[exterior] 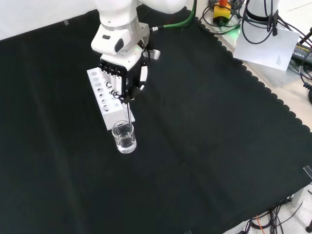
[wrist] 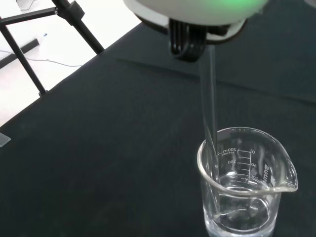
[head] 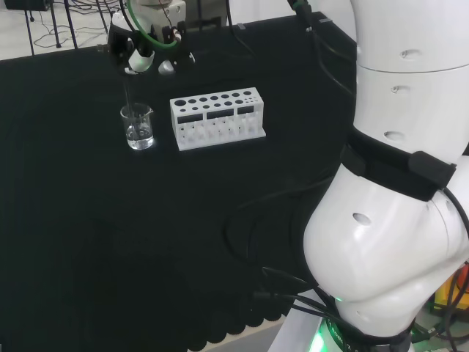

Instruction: Stir in the beaker to the left of the white test tube rack with the glass rod.

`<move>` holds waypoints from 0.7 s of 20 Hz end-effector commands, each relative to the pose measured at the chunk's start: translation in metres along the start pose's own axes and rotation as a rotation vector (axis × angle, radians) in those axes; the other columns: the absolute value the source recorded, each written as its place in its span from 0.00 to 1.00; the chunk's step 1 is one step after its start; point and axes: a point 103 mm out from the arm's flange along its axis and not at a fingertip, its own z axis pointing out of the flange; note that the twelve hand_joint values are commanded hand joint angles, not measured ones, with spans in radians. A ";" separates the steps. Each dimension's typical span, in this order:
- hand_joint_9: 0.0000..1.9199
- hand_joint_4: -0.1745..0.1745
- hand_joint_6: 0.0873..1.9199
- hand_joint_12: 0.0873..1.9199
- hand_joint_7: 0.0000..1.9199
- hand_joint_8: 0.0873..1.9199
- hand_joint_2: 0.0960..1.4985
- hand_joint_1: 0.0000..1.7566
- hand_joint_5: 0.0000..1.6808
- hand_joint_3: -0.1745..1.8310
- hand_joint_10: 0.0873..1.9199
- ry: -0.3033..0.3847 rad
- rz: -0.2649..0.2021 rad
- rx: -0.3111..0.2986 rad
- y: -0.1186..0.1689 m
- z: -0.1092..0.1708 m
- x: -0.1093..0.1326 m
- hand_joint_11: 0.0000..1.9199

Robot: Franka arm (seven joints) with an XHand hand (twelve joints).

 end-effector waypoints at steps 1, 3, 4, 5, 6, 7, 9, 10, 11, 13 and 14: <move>0.95 0.00 0.25 0.26 0.69 0.40 0.42 0.75 0.70 0.40 0.23 -0.010 0.007 -0.023 0.016 -0.003 -0.009 0.89; 0.95 0.00 0.25 0.26 0.69 0.40 0.42 0.75 0.70 0.40 0.23 -0.008 0.009 -0.021 0.019 -0.004 -0.014 0.89; 0.95 0.00 0.25 0.26 0.69 0.40 0.42 0.75 0.70 0.40 0.23 -0.011 0.009 -0.028 0.018 -0.004 -0.016 0.89; 0.95 0.00 0.25 0.26 0.69 0.40 0.42 0.75 0.70 0.40 0.23 -0.012 0.010 -0.027 0.019 -0.004 -0.017 0.89; 0.95 0.00 0.25 0.26 0.69 0.40 0.42 0.75 0.70 0.40 0.23 -0.011 0.011 -0.025 0.019 -0.004 -0.017 0.89; 0.95 0.00 0.25 0.26 0.69 0.40 0.42 0.75 0.70 0.40 0.23 -0.008 0.011 -0.024 0.019 -0.004 -0.018 0.89; 0.95 0.00 0.25 0.26 0.69 0.40 0.42 0.75 0.70 0.40 0.23 -0.006 0.015 -0.018 0.020 -0.005 -0.020 0.89; 0.95 0.00 0.25 0.26 0.69 0.40 0.42 0.75 0.70 0.40 0.23 0.001 0.016 -0.014 0.021 -0.005 -0.022 0.89; 0.95 0.00 0.25 0.26 0.69 0.40 0.42 0.75 0.70 0.40 0.23 0.002 0.016 -0.012 0.021 -0.006 -0.026 0.89; 0.95 0.00 0.25 0.26 0.69 0.40 0.42 0.75 0.70 0.40 0.23 -0.001 0.020 -0.018 0.020 -0.008 -0.031 0.89; 0.95 0.00 0.25 0.26 0.69 0.40 0.42 0.75 0.70 0.40 0.23 -0.005 0.022 -0.022 0.019 -0.009 -0.032 0.89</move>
